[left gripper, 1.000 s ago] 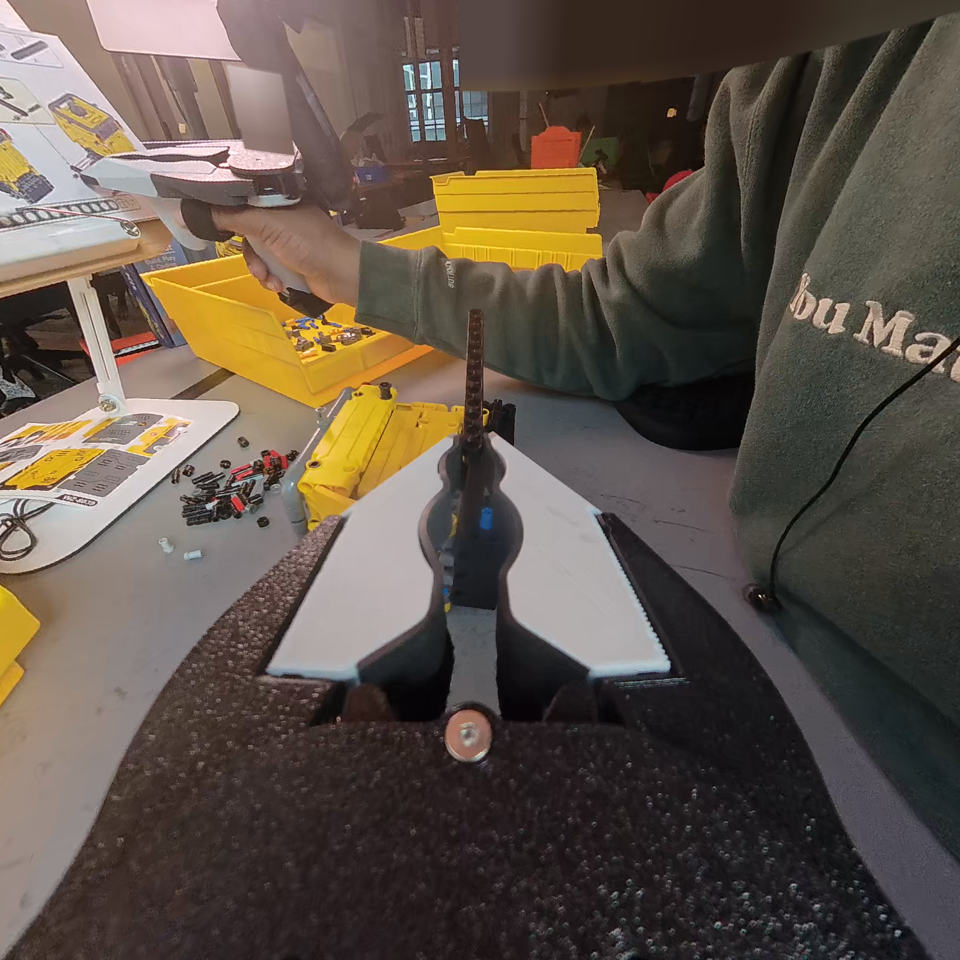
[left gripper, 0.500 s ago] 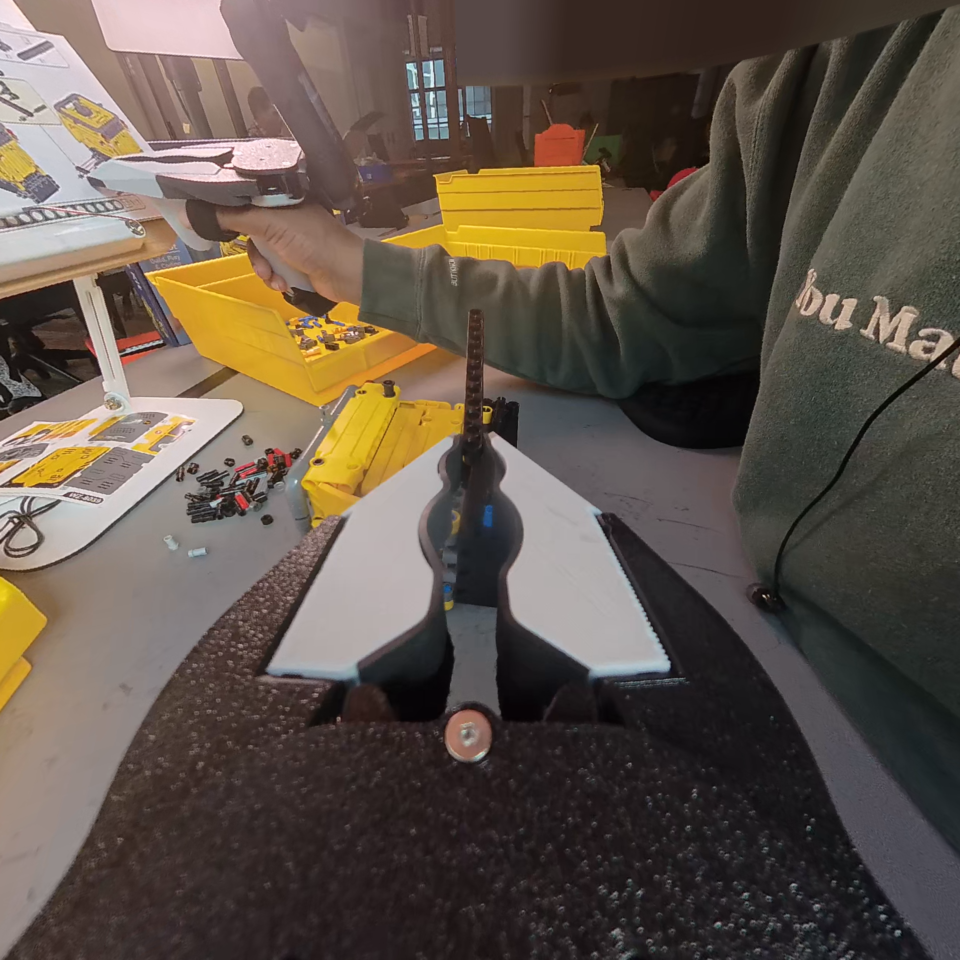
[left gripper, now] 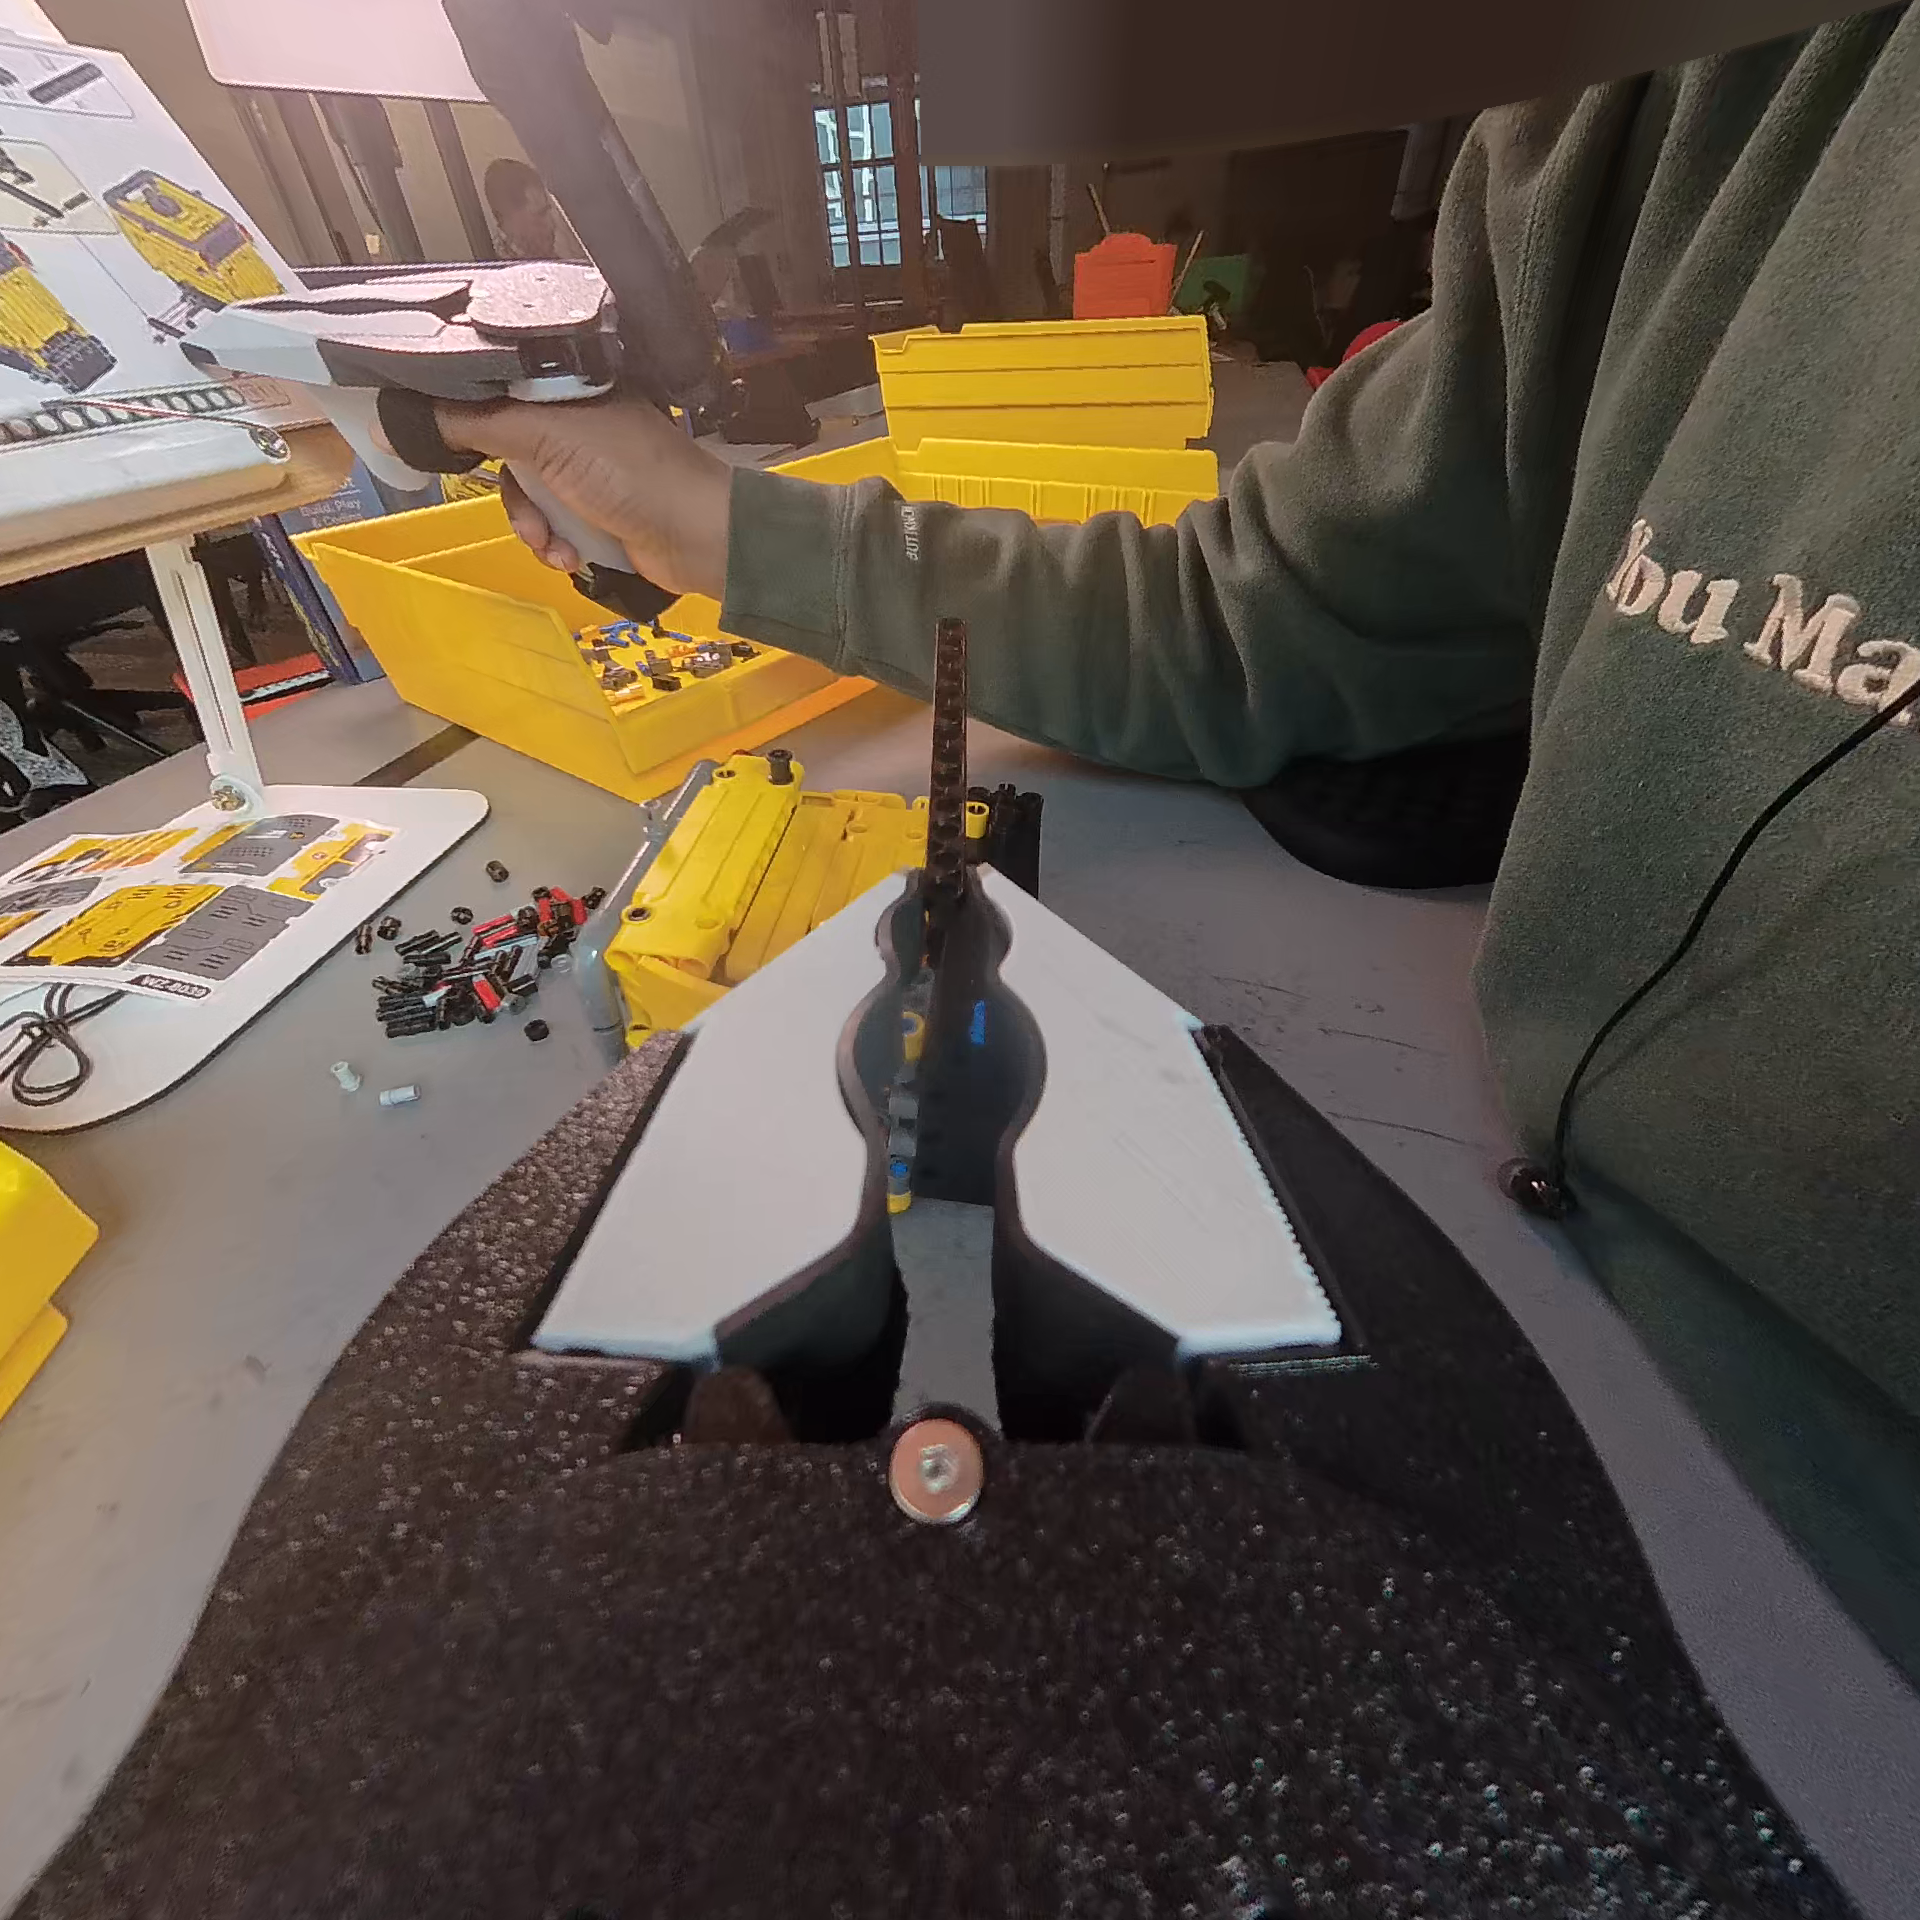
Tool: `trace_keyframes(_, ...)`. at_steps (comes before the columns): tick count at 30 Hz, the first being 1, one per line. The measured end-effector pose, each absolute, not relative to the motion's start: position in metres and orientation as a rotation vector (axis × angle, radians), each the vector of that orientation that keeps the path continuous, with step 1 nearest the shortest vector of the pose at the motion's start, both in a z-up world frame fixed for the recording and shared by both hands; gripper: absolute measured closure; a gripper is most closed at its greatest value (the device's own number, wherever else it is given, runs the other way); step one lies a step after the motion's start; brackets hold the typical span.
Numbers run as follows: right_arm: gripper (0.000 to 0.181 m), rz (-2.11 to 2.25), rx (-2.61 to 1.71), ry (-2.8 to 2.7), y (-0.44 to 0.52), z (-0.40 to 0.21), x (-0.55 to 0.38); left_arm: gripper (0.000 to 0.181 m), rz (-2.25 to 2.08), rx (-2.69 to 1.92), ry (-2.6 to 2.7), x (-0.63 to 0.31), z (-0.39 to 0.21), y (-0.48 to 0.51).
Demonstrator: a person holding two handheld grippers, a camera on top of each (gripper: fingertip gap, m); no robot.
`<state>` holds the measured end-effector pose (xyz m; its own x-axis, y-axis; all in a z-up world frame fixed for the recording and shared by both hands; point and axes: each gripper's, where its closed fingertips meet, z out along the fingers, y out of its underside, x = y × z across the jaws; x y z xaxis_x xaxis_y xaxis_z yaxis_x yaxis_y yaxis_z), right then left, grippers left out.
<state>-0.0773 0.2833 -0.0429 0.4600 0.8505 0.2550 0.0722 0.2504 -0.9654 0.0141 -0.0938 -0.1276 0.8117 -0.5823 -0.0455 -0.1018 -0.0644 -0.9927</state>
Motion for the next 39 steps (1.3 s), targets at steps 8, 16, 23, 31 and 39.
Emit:
trace_keyframes(8, 0.181, 0.664, -1.212, -0.970, 0.283, -0.043, -0.077, 0.175, -0.427, -1.614, 0.555, 0.014, -0.129, -0.093)
trace_keyframes(16, 0.181, 0.666, -1.211, -0.967, 0.283, -0.042, -0.076, 0.175, -0.423, -1.612, 0.555, 0.013, -0.129, -0.093)
trace_keyframes(23, 0.181, 1.102, -0.900, -1.112, 0.179, 0.048, -0.052, 0.175, -0.401, -1.597, 0.551, 0.011, -0.124, -0.095)
trace_keyframes(31, 0.161, 1.358, -0.555, -2.032, -0.035, -0.053, 0.025, 0.175, -0.388, -1.600, 0.580, 0.019, -0.127, -0.094)
trace_keyframes(39, 0.161, 1.310, -0.738, -2.114, -0.045, -0.117, 0.052, 0.176, -0.382, -1.607, 0.616, 0.025, -0.130, -0.095)
